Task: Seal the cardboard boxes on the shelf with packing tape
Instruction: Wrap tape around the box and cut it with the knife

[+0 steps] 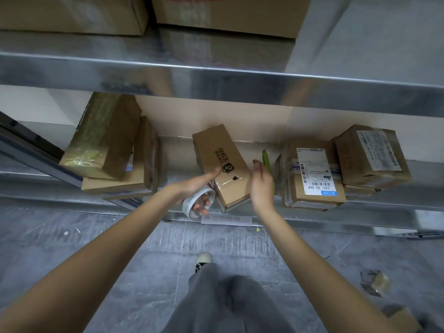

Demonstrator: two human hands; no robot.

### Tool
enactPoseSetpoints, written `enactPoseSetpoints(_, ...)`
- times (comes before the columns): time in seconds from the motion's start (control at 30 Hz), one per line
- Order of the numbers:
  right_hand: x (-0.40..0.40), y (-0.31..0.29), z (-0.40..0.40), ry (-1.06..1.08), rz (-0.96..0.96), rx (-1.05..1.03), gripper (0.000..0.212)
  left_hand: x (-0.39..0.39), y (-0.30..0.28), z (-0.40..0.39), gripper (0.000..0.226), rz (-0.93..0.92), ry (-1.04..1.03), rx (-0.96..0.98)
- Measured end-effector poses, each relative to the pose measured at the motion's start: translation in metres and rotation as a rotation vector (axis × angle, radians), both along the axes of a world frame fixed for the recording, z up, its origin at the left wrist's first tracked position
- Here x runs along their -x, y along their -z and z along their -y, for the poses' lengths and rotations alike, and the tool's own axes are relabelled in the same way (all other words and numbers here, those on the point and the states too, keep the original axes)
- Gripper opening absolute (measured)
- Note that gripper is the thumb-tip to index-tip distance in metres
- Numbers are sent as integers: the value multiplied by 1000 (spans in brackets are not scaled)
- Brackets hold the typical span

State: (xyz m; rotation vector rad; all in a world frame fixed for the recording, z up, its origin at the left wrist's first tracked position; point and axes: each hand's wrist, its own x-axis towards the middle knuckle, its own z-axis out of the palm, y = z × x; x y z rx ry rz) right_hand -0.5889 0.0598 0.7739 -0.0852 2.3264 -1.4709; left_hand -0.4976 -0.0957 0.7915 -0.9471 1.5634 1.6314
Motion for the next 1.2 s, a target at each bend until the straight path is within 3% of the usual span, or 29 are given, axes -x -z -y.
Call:
enactPoseSetpoints(0.1, -24, -2, -25, -518, -638, -317, 54, 5, -2, 2, 86, 60, 44, -17)
enactPoseSetpoints(0.17, -38, 1, -35, -821, -821, -446, 62, 5, -2, 2, 87, 65, 54, -30)
enactPoseSetpoints(0.27, -46, 12, -39, -950, -907, -537, 69, 5, -2, 3, 86, 71, 70, -42)
enactPoseSetpoints(0.43, -45, 12, -38, -934, -924, -632, 73, 4, -5, 6, 88, 69, 108, -10)
enactPoseSetpoints(0.7, -36, 5, -39, -770, -769, -739, 98, 5, -15, 0, 84, 43, 84, -9)
enactPoseSetpoints(1.03, -45, 6, -26, -588, -683, -656, 101, 3, -10, 3, 93, 79, 93, 12)
enactPoseSetpoints(1.2, -43, 4, -22, -549, -655, -623, 101, 1, -14, 0, 87, 55, 70, 40)
